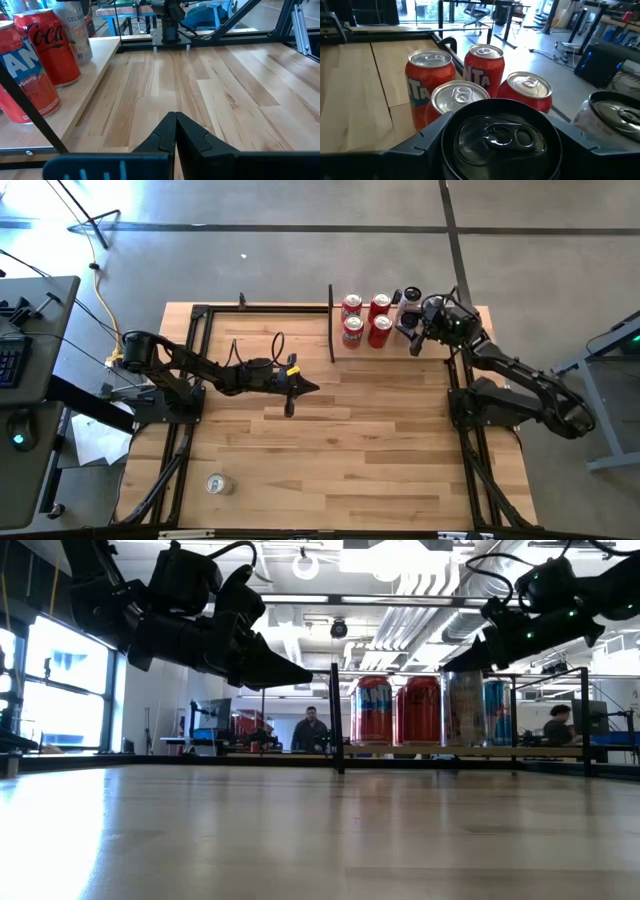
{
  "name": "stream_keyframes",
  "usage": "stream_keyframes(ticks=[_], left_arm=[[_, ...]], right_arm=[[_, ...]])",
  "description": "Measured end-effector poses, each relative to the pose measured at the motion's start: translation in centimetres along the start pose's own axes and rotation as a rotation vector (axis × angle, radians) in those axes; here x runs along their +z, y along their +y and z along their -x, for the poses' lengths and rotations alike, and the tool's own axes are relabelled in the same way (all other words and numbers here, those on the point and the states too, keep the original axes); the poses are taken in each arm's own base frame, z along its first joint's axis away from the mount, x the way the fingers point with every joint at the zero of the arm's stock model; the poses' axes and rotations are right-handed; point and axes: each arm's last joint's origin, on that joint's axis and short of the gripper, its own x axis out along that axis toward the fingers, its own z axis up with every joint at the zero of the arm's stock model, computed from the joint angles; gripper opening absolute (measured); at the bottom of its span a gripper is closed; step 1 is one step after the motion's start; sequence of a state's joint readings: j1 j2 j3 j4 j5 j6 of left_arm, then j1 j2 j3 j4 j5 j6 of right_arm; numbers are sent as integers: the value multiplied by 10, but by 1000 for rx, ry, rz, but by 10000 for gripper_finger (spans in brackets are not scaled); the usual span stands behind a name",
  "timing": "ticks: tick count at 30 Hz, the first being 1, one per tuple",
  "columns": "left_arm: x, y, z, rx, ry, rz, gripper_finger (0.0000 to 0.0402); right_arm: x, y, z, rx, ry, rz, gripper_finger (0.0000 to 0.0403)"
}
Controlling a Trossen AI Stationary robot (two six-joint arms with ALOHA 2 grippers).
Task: Place canned beverage on shelf
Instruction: Put the white yellow soda can on the shelf aligned with the white yellow soda can
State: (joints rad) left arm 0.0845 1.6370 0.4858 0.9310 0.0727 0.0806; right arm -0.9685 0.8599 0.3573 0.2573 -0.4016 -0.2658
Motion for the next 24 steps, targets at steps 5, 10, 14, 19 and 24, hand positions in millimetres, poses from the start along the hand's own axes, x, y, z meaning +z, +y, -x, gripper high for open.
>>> stream_keyframes(ticks=[5, 10, 14, 19, 24], left_arm=[[0, 0, 0, 0, 0, 0, 0], [0, 0, 0, 0, 0, 0, 0], [0, 0, 0, 0, 0, 1, 0], [0, 0, 0, 0, 0, 1, 0], [0, 0, 0, 0, 0, 1, 0]], right_arm=[[-3, -3, -8, -1, 2, -1, 239], [-4, -4, -9, -33, 11, -31, 239], [-4, -6, -9, -91, 23, -41, 283], [-5, -6, -9, -112, 29, -49, 308], [-2, -7, -8, -117, 4, -51, 310]])
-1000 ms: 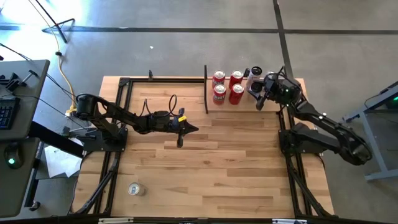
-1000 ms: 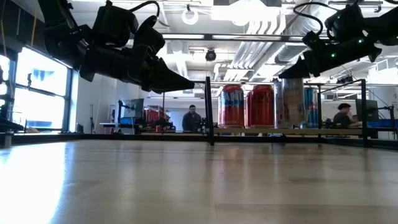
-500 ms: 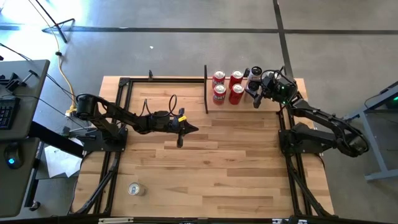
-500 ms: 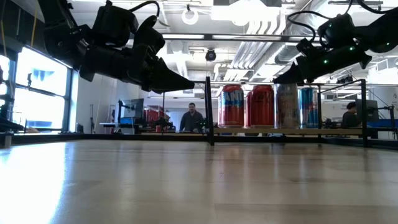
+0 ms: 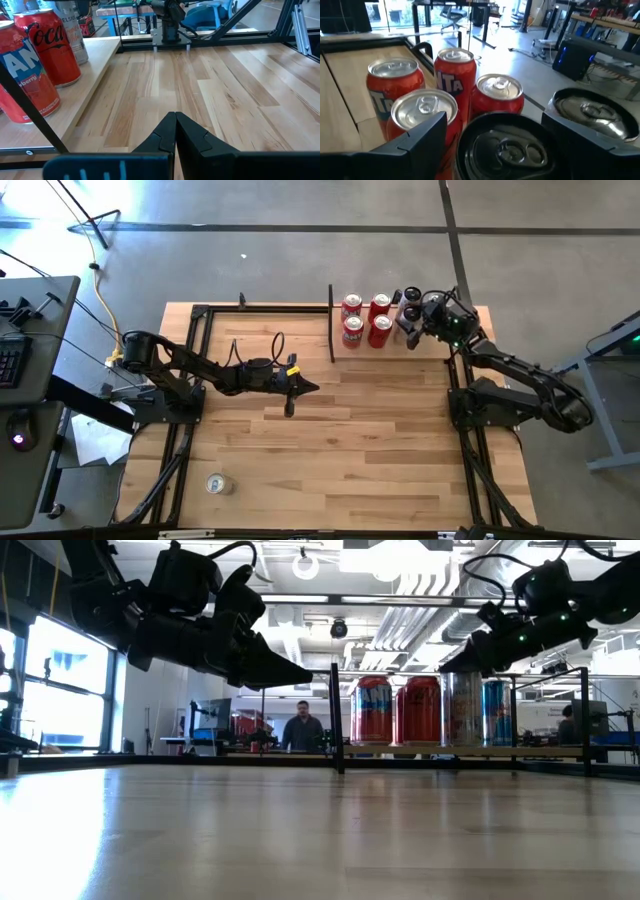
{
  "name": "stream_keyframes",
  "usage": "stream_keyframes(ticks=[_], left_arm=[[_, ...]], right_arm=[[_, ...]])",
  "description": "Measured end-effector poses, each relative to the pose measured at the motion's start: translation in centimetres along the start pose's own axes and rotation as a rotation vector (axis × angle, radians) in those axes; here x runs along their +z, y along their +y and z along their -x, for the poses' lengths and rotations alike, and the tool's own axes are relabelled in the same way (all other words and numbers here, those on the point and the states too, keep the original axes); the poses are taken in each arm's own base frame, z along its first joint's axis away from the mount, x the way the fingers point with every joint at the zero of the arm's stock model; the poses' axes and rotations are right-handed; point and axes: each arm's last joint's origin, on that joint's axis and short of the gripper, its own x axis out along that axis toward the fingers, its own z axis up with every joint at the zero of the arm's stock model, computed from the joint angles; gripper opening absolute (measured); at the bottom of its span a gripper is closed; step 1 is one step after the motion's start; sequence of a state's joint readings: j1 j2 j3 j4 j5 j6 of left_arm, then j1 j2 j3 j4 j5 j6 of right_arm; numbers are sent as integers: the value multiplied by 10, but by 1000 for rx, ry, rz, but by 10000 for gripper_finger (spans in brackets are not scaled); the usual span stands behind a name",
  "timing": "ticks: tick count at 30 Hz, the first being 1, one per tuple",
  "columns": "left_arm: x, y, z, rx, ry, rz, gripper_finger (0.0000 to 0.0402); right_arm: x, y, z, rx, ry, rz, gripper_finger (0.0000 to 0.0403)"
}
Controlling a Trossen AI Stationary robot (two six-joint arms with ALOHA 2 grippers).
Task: Place canned beverage on shelf
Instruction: Put the white yellow soda can on the shelf aligned with the white yellow soda can
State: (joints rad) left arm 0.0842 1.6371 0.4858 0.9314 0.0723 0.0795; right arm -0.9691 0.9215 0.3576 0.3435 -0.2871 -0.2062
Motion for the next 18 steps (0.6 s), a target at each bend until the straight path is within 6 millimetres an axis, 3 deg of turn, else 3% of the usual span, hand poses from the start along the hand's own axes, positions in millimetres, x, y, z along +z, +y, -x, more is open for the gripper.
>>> stream_keyframes(ticks=[9, 18], left_arm=[[0, 0, 0, 0, 0, 0, 0], [0, 0, 0, 0, 0, 8, 0]], right_arm=[[9, -1, 10, -67, -44, -37, 313], [21, 10, 32, -46, -106, -85, 313]])
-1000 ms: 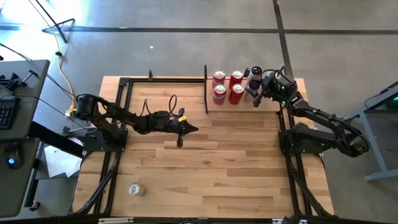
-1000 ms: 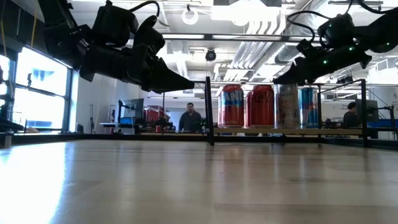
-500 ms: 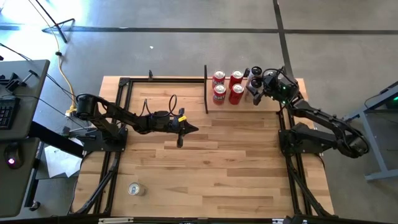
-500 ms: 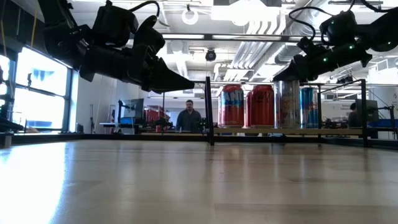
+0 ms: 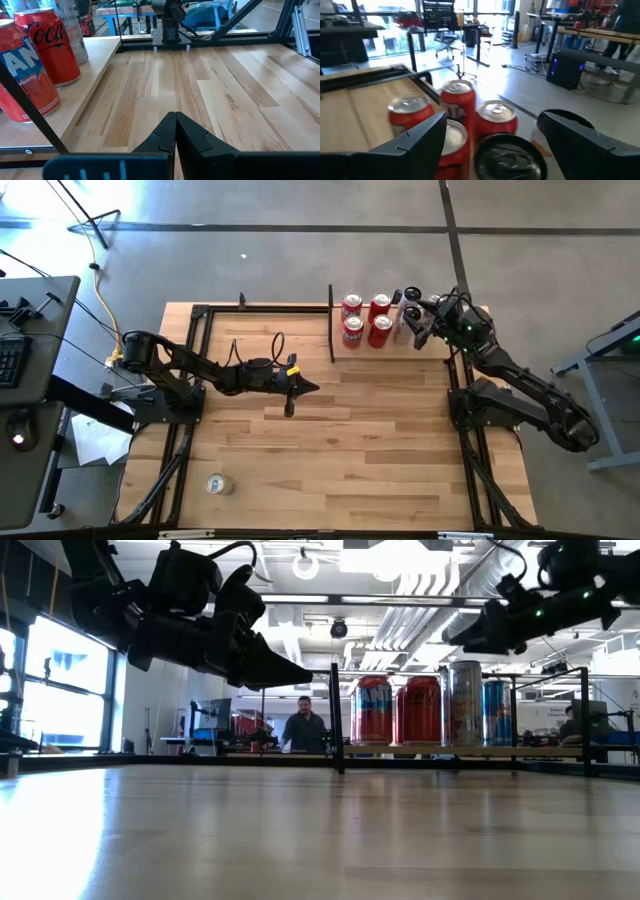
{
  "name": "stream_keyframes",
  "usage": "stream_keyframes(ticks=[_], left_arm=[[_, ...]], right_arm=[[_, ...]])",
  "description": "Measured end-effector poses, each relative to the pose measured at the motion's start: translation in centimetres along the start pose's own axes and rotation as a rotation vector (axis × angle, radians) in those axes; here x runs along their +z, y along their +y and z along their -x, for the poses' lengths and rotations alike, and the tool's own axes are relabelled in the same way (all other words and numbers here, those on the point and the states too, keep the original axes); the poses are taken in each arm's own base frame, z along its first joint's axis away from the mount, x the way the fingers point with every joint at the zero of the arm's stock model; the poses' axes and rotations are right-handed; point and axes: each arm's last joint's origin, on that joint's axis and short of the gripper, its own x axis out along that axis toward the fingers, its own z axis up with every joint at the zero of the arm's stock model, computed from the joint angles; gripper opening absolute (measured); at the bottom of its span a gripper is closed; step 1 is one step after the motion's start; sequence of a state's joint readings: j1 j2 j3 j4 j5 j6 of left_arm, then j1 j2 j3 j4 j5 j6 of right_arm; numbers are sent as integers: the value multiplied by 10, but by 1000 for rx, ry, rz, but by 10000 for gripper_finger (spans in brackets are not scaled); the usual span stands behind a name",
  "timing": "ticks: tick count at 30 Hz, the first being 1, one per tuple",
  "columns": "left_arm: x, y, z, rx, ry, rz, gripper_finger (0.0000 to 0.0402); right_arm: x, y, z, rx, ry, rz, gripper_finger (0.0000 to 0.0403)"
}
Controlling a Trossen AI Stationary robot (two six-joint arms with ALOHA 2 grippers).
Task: Place canned beverage on shelf
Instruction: Put the white yellow soda can on the shelf aligned with the white yellow soda can
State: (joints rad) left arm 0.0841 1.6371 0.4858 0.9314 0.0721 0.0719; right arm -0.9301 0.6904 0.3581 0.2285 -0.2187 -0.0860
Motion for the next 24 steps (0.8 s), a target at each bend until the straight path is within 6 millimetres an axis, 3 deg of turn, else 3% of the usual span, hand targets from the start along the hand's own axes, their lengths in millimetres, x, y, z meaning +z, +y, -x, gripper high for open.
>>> stream_keyframes(ticks=[4, 7, 11, 16, 24], left_arm=[[0, 0, 0, 0, 0, 0, 0], [0, 0, 0, 0, 0, 1, 0], [0, 0, 0, 1, 0, 8, 0], [0, 1, 0, 2, 0, 9, 0], [0, 1, 0, 2, 0, 8, 0]], right_arm=[[12, 9, 14, -36, 39, 2, 300], [25, 14, 26, -101, 123, 7, 259], [30, 20, 36, -200, 230, -37, 157], [17, 24, 31, -306, 303, -80, 19], [8, 26, 10, -376, 358, -91, 32]])
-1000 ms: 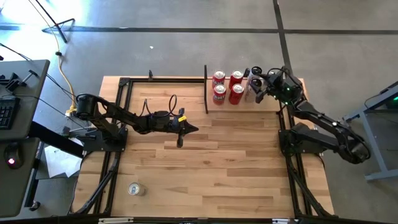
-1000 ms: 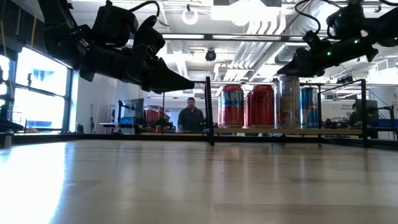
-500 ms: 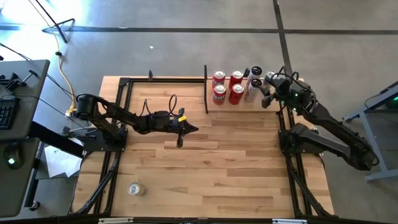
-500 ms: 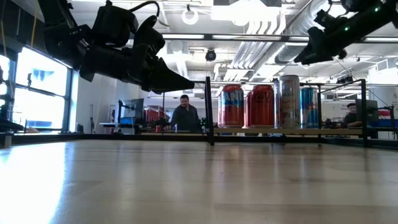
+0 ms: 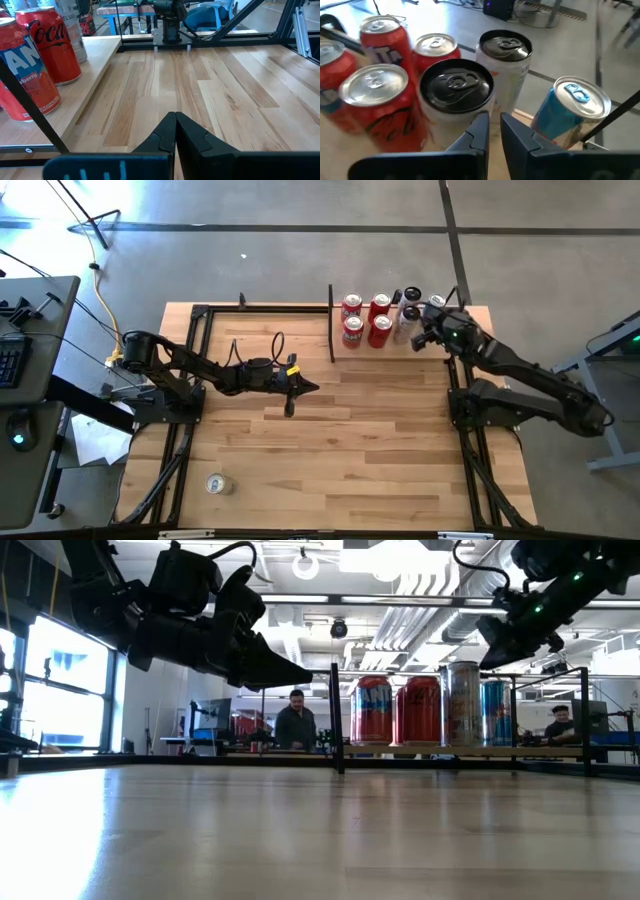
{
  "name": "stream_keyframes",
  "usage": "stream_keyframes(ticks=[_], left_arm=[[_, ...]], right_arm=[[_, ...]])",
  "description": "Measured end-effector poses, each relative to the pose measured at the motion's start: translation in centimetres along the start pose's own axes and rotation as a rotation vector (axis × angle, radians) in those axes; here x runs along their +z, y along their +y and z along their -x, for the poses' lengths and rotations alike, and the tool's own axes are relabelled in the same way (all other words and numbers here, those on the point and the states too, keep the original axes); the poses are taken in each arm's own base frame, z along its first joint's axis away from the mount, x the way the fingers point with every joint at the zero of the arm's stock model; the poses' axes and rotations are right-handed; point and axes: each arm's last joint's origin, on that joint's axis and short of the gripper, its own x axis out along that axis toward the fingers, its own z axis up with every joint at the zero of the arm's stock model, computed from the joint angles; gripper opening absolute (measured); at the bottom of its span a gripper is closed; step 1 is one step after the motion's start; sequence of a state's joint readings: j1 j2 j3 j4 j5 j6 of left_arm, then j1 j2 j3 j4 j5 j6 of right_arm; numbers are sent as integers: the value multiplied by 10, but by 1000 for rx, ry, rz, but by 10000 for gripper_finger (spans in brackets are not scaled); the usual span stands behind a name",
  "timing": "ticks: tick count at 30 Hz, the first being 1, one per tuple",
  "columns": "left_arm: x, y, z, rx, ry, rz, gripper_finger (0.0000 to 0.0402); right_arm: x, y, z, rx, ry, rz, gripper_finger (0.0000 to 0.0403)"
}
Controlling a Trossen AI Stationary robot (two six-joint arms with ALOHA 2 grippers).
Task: Place canned beverage on shelf
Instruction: Put the white yellow soda can on the shelf aligned with the white yellow soda can
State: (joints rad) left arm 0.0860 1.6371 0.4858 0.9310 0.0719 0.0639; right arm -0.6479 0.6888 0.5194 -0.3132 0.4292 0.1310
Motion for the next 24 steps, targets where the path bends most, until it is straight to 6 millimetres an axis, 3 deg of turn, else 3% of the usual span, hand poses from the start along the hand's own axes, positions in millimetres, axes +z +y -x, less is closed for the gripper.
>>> stream_keyframes(ticks=[9, 15, 20, 24], left_arm=[[0, 0, 0, 0, 3, 0, 0], [0, 0, 0, 1, 3, 0, 0], [0, 3, 0, 11, 0, 1, 0], [0, 6, 1, 22, 1, 8, 0]], right_arm=[[5, -2, -15, -64, -18, 31, 2], [30, -8, 2, -73, -54, 85, 1], [41, 3, 16, 121, -88, 118, 0], [37, 17, 9, 173, -38, 124, 0]])
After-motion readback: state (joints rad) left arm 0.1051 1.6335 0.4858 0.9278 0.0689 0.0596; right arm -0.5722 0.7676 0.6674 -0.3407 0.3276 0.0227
